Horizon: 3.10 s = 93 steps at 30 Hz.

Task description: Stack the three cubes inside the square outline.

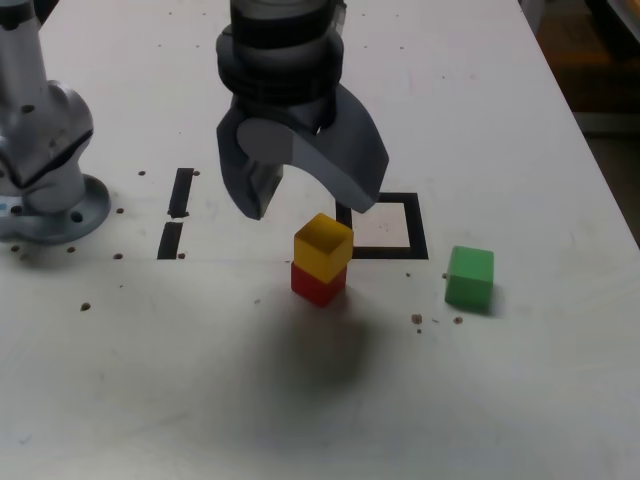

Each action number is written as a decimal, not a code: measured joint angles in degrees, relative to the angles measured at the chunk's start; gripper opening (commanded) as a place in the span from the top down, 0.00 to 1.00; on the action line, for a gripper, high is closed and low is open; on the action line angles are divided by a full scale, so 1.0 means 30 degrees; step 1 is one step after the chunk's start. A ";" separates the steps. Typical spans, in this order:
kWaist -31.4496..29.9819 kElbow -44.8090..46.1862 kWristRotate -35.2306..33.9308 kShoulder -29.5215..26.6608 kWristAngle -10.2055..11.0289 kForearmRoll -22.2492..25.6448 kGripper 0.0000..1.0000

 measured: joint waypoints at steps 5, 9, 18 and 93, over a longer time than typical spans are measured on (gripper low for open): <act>0.0148 0.0180 -0.0250 0.0238 0.0092 0.0031 0.06; 0.0538 0.0698 -0.0278 0.0649 0.0225 -0.0422 0.07; 0.1359 0.2135 0.0812 0.1862 0.0097 -0.2623 0.11; 1.1297 0.2607 0.4630 0.1189 0.3572 -0.3099 0.00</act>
